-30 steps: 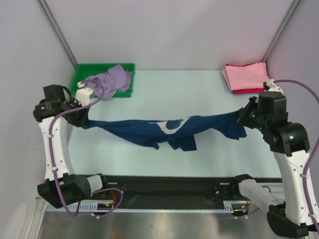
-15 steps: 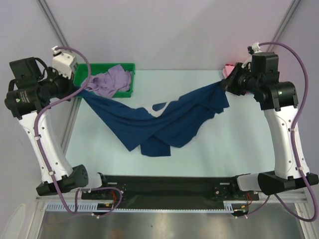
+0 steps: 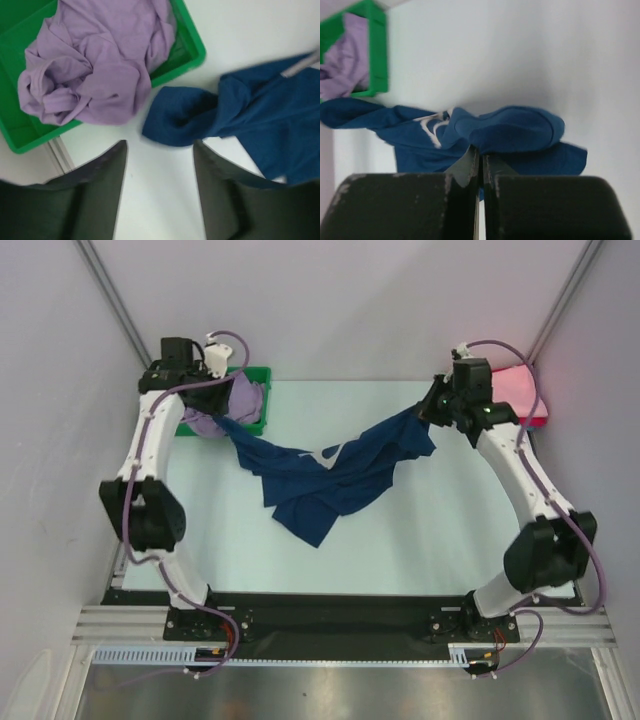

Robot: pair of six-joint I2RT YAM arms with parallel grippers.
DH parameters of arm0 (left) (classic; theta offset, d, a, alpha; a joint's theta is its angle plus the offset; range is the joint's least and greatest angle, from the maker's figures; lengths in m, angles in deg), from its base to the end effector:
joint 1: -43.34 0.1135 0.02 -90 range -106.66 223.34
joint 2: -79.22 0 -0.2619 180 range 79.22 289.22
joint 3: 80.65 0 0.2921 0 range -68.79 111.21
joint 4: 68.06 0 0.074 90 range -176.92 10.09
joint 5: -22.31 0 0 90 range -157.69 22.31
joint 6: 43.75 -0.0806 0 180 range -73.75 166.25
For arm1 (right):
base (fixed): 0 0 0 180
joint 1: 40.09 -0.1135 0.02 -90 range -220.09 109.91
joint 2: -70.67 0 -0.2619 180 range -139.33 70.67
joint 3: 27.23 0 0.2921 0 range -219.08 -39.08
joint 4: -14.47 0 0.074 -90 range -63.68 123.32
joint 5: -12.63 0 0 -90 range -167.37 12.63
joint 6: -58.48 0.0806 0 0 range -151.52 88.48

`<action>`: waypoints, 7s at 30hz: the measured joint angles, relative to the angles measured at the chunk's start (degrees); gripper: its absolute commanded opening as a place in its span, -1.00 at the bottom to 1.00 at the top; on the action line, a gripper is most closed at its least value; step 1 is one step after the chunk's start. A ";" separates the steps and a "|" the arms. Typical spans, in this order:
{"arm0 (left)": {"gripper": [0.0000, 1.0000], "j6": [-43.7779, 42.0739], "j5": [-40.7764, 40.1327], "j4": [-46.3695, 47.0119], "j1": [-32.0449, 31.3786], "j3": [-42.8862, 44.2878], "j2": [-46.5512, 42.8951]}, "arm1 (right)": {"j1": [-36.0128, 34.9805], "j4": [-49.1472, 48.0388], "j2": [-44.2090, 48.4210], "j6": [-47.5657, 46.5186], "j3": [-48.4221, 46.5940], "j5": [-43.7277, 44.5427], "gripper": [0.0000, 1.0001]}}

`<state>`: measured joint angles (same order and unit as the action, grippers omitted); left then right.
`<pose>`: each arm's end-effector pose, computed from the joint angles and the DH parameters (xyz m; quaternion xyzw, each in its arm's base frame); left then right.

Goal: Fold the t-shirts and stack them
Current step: Flatten the tshirt out, then fold the tshirt

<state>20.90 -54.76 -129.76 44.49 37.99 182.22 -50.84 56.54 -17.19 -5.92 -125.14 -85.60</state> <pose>0.4663 -0.0087 0.3376 0.2343 0.8922 -0.0164 0.3858 0.4185 0.0912 0.3447 0.0783 0.8696 0.2104 0.4397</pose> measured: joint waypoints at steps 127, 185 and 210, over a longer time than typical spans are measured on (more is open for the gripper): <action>-0.99 -17.77 -1.20 13.73 -11.80 -64.59 -37.83 | 19.50 -5.51 38.16 11.91 56.15 -12.37 -1.00; -0.99 -15.61 -2.80 12.46 -11.89 -69.44 -43.10 | -1.49 19.02 44.00 26.84 50.42 16.17 -1.00; -0.99 -14.95 -10.64 25.88 -11.74 -60.13 -20.46 | 12.20 -9.70 -2.05 9.03 27.78 -3.48 -1.00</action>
<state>5.95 -65.41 -103.88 32.75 -22.14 161.76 -38.64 46.84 -19.24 3.11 -97.36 -89.08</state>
